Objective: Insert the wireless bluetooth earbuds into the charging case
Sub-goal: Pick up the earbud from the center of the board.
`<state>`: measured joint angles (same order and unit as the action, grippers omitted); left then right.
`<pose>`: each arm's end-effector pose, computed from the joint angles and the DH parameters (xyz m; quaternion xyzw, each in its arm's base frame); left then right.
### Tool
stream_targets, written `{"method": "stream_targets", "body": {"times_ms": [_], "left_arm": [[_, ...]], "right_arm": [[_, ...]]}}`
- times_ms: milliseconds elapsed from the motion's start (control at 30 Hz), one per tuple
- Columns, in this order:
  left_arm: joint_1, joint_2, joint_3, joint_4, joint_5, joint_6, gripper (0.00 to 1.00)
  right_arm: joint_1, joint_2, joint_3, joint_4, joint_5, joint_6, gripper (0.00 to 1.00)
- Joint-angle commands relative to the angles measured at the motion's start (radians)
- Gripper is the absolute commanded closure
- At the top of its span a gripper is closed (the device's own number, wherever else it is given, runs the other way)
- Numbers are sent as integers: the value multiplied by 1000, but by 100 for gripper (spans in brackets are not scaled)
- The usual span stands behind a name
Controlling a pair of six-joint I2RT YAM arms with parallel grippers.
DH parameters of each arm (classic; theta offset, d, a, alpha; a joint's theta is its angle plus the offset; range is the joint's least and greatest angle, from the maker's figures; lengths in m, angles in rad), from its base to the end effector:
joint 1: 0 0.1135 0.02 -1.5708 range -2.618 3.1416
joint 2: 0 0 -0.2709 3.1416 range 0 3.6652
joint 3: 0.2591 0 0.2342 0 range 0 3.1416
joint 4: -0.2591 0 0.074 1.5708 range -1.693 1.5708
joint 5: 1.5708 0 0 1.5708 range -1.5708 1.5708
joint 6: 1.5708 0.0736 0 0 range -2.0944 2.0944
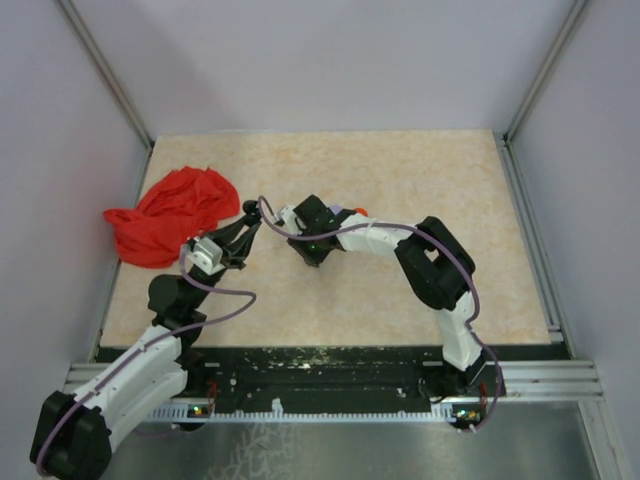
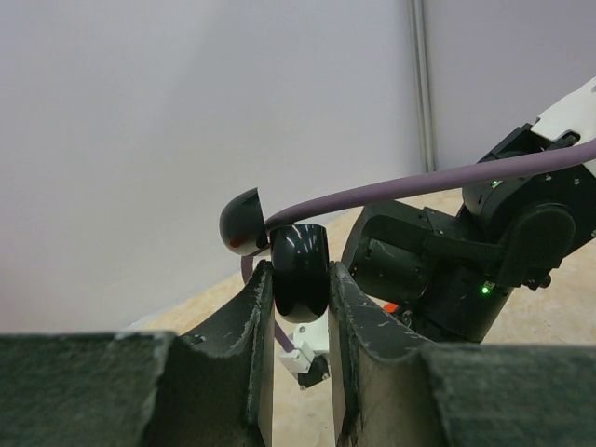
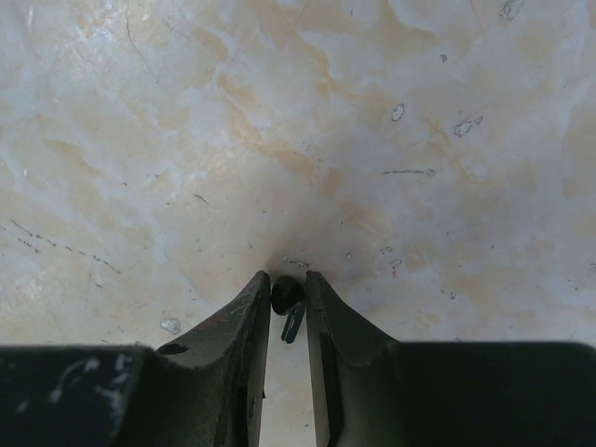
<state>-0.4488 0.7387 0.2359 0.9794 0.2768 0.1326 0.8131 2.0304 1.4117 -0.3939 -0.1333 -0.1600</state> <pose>0.1495 -0.0943 0.3058 0.2606 0.4598 -0.2040 0.8240 0.2934 0.3243 0.1492 -0.4647 0.8393 0.1488 0.2398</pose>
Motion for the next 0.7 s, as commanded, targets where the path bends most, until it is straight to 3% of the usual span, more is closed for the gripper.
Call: {"method": "stream_targets", "body": {"times_ms": [0, 433, 667], "left_arm": [[-5, -8, 33, 14, 25, 2, 100], [-5, -6, 34, 15, 27, 1, 100], [-4, -1, 34, 15, 34, -3, 100]], "right_arm": [[27, 31, 46, -38, 36, -23, 78], [58, 46, 83, -137, 162, -23, 78], [64, 32, 79, -157, 152, -21, 81]]}}
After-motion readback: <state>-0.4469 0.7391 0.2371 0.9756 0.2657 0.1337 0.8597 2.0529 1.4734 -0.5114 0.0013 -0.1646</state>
